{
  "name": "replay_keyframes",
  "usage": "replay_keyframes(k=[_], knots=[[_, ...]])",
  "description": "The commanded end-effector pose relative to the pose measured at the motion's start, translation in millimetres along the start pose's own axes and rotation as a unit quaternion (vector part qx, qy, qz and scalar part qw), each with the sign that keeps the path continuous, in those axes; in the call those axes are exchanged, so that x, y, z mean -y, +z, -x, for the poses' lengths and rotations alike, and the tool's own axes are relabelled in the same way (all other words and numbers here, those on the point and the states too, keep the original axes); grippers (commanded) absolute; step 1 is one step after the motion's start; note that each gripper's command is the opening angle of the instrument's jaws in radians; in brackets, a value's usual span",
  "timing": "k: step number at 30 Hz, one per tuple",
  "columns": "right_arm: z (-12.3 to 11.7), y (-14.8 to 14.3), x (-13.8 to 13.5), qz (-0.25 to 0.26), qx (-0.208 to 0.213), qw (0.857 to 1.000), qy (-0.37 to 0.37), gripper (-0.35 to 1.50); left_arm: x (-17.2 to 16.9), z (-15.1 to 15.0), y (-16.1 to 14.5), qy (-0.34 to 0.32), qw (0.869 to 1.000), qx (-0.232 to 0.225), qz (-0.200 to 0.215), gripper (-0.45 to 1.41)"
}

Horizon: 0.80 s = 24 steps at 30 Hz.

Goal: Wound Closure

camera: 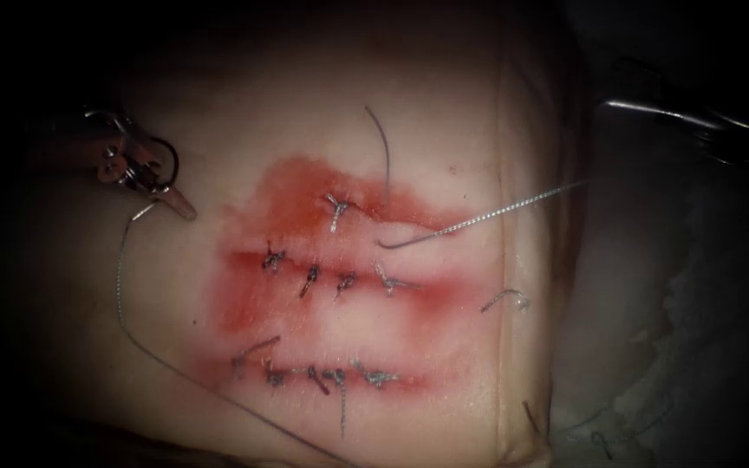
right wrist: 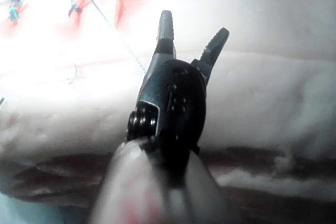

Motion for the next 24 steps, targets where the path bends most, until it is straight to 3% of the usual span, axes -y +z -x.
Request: replay_keyframes(k=[1, 4, 7, 8, 10, 16, 21, 24], knots=[[-0.5, 0.6, -0.3, 0.001, 0.001, 1.0, 0.0, 1.09, 0.1, 0.9, -0.1, 0.013, 1.0, 0.007, -0.02, 0.76], [-0.7, 0.7, -0.4, 0.001, 0.001, 1.0, 0.0, 1.09, 0.4, 1.3, -2.4, 0.019, 0.996, 0.029, -0.08, 0.81], [-0.7, 0.7, -0.4, 0.001, 0.002, 1.0, -0.001, 1.11, -0.1, 3.6, -6.2, 0.012, 0.995, 0.062, -0.071, 0.84], [-0.7, 0.7, -0.4, 0.001, 0.002, 1.0, -0.001, 1.13, 0.1, 5.1, -9.5, 0.001, 0.994, 0.079, -0.071, 0.79], [-0.7, 0.6, -0.3, 0.001, 0.001, 1.0, -0.001, 1.15, 1.0, 6.2, -12.2, -0.01, 0.993, 0.092, -0.077, 0.78], [-0.2, 0.0, 0.2, 0.003, 0.0, 1.0, 0.001, 1.16, 8.4, 8.6, -15.8, 0.008, 0.968, 0.173, -0.183, 0.73], [0.6, -0.8, 1.0, 0.006, -0.002, 1.0, 0.004, 1.16, 14.6, 12.5, -17.6, 0.017, 0.956, 0.199, -0.215, 0.79], [2.4, -2.9, 3.0, 0.008, 0.005, 1.0, 0.005, 1.16, 17.9, 15.9, -19.3, 0.026, 0.934, 0.243, -0.261, 0.76]])
